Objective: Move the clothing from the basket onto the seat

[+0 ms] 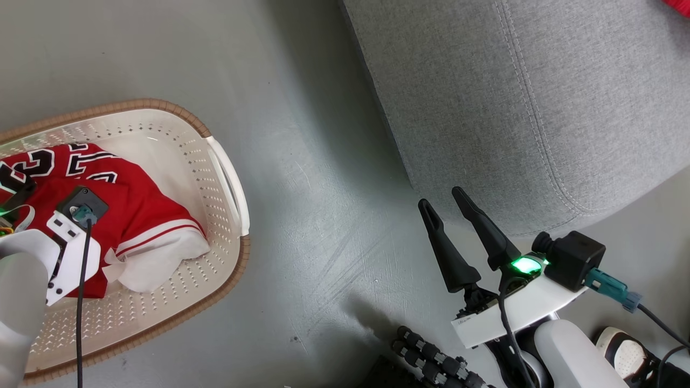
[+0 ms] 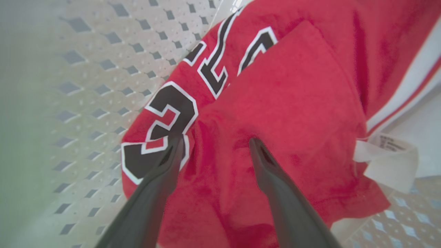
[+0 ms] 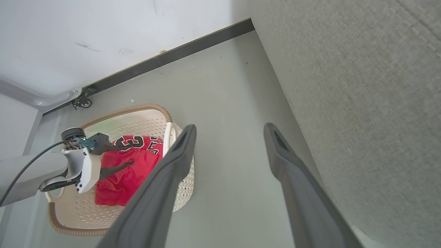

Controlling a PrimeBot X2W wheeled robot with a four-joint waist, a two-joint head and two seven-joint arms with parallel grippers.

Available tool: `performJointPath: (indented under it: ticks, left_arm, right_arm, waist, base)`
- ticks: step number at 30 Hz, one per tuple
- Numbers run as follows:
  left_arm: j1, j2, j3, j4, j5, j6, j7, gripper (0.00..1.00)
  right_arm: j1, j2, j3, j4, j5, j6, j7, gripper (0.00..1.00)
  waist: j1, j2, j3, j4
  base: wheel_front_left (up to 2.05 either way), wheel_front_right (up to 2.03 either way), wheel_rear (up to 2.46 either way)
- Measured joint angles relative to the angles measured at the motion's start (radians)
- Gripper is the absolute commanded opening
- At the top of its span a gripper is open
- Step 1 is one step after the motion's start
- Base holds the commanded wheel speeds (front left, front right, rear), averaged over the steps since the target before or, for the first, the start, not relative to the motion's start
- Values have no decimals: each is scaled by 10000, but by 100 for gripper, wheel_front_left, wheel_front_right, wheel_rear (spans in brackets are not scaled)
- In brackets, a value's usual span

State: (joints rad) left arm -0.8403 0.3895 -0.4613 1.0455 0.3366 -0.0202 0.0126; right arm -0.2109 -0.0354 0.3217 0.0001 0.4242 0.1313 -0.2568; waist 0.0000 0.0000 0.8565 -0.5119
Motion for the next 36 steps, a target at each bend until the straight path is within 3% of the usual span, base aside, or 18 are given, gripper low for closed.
performJointPath:
  ticks: [7, 26, 27, 28, 29, 31, 32, 36]
  left_arm:
    - [-215, -46, -349, 186, 324, -17, 52, 100]
    - [-558, -357, -840, 938, 556, -625, 393, 100]
    - [-558, -376, -842, 997, 552, -677, 395, 93]
    - [-558, -391, -846, 1053, 550, -711, 416, 93]
    - [-558, -403, -853, 1091, 539, -715, 485, 69]
    - [-559, -410, -878, 1177, 533, -721, 491, 7]
    - [-559, -416, -884, 1210, 529, -731, 491, 0]
    - [-593, -441, -882, 1264, 504, -796, 491, 0]
  right_arm:
    - [-1, 2, -8, -4, 165, 0, 0, 100]
    - [-31, 6, -88, -23, 242, 0, 0, 100]
    - [-33, 6, -90, -23, 247, 0, 0, 100]
    - [-33, 6, -90, -23, 249, 0, 0, 100]
    - [-33, 6, -96, -23, 249, 0, 0, 100]
    - [-34, 6, -102, -23, 249, 0, 0, 100]
    - [-34, 6, -109, -23, 249, 0, 0, 100]
    - [-40, 6, -123, -21, 249, 0, 0, 100]
  waist:
    - [0, 0, 151, -17]
    - [0, 0, 406, 39]
    - [0, 0, 408, 40]
    - [0, 0, 408, 41]
    - [0, 0, 410, 43]
    - [0, 0, 413, 47]
    - [0, 0, 415, 50]
    - [0, 0, 419, 61]
  base:
    - [0, 0, 0]
    - [0, 0, 0]
    - [0, 0, 0]
    - [0, 0, 0]
    - [0, 0, 0]
    - [0, 0, 0]
    - [0, 0, 0]
    - [0, 0, 0]
